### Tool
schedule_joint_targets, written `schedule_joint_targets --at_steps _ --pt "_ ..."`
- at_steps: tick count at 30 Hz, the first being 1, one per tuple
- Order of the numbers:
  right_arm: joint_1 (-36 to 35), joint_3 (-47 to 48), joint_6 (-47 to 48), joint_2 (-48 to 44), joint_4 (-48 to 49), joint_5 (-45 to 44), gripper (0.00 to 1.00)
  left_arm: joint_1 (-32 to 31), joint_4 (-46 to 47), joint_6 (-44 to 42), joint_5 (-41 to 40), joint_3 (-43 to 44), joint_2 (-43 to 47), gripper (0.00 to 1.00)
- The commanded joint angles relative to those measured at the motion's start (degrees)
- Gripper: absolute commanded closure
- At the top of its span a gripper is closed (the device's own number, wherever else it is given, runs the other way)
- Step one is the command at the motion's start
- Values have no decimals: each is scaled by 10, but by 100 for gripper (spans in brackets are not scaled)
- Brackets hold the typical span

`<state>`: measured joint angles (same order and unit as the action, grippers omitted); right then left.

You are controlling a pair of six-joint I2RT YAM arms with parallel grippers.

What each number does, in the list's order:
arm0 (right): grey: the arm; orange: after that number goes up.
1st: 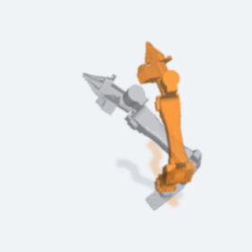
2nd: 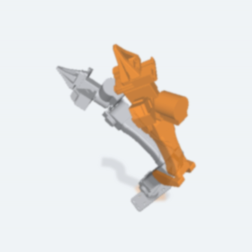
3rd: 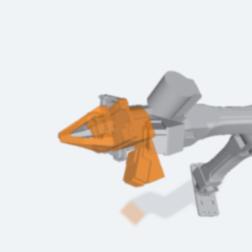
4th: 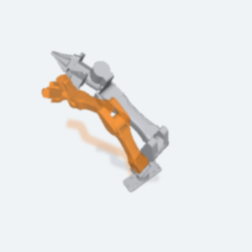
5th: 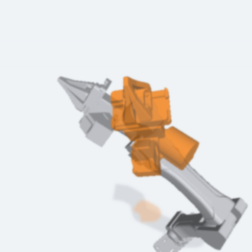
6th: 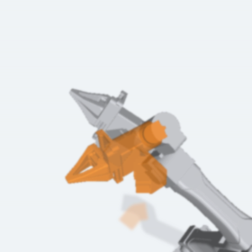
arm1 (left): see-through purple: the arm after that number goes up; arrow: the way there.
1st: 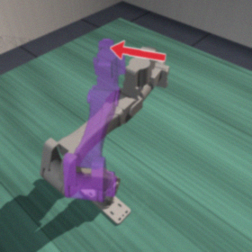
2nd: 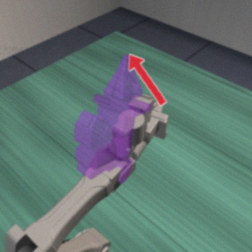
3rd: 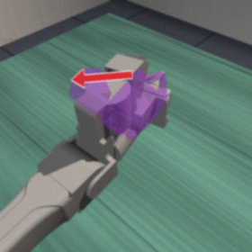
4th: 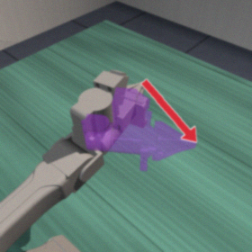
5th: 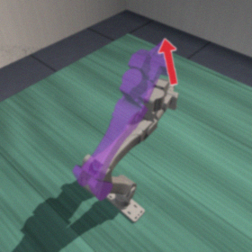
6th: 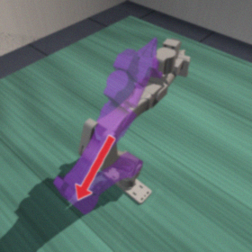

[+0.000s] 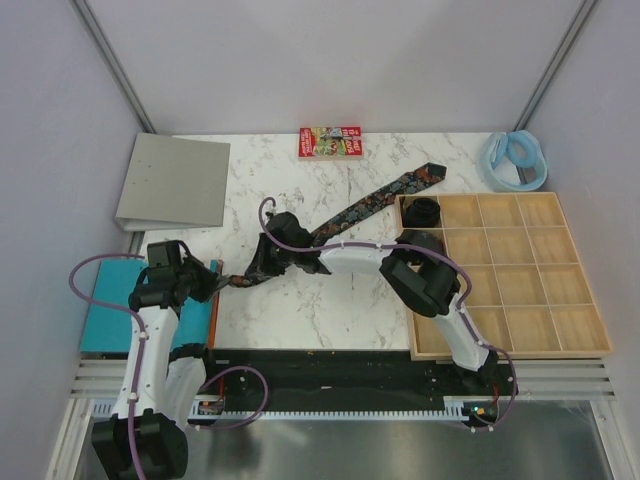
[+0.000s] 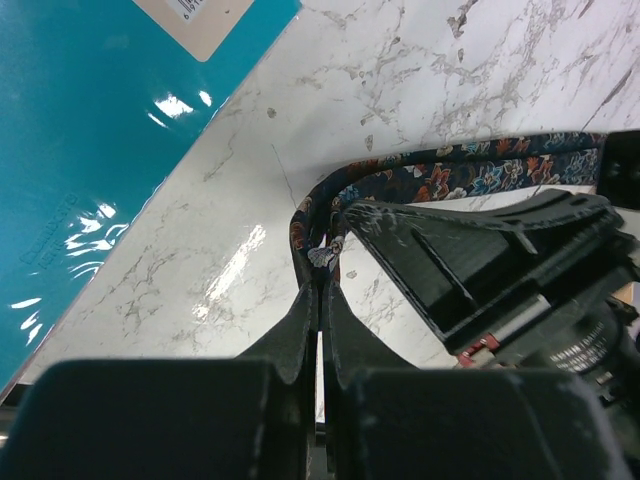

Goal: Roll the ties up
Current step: Roll the tie at the center of the board.

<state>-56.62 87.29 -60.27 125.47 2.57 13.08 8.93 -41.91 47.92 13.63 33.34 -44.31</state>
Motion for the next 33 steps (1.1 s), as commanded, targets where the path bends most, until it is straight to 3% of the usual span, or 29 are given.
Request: schedule_joint_targets --at_steps 1,15,27,33 --pt "-16 32 -4 26 2 5 94 2 15 3 5 0 5 98" --pt "-40 52 -24 53 17 3 95 3 29 -3 12 -2 -10 98" --pt "59 -54 19 -39 -3 5 94 -10 58 -30 57 -8 -51 98" --pt "106 -127 34 -111 0 6 94 -72 75 -33 30 9 -112 98"
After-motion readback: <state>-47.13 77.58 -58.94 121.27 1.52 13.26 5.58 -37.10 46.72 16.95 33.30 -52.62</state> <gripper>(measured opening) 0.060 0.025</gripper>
